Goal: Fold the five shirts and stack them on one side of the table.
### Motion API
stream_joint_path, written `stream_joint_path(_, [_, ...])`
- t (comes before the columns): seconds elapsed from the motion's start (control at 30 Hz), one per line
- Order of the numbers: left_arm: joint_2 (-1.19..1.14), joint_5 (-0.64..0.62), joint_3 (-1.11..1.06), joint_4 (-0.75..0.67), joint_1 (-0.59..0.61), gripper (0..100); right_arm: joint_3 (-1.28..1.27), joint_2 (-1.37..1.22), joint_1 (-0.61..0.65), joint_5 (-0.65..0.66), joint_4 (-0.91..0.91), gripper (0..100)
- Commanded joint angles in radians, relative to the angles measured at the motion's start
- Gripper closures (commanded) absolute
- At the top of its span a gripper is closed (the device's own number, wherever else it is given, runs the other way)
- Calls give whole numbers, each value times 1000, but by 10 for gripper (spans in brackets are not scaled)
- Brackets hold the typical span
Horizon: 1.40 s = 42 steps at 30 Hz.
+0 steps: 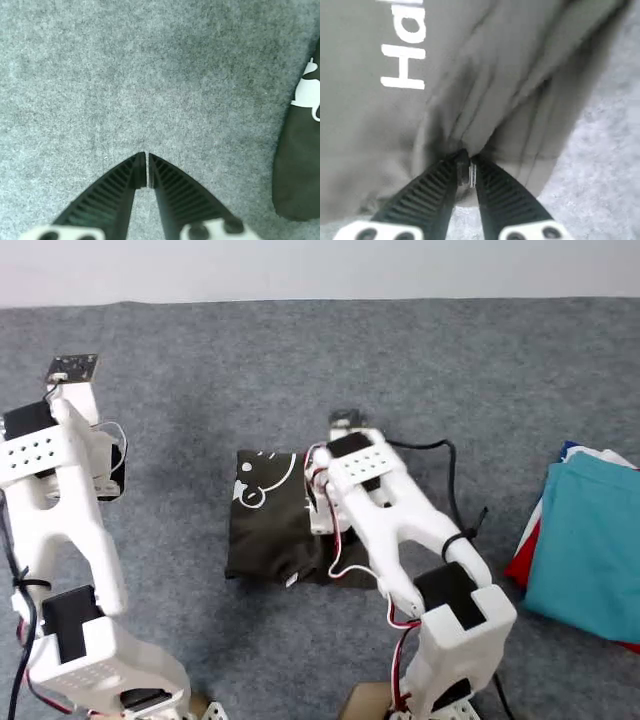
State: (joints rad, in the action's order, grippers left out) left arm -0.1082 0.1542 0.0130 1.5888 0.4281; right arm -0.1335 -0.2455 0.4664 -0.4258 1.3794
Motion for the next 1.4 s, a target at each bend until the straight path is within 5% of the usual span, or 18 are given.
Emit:
stream_joint_path(0.0, [48,6,4,-9,5,988,133,12,-39,11,96,990])
stream_joint_path(0.27, [46,6,4,-14,-2,988,275,12,-131,61,286,990])
stream_joint_path(0.67, [44,32,4,-14,-5,987,269,1,-228,161,300,983])
stream_joint_path(0.93, [46,32,-33,-14,-74,986,295,12,-193,161,300,751])
stream_joint_path(1.07, [46,32,-33,-14,-78,986,382,1,-180,161,245,808])
stream_joint_path(1.23, [46,32,-33,-14,-78,986,436,-1,-170,193,58,991])
stream_joint_path(1.37, [46,32,-33,-14,-78,986,439,-31,-140,238,10,987])
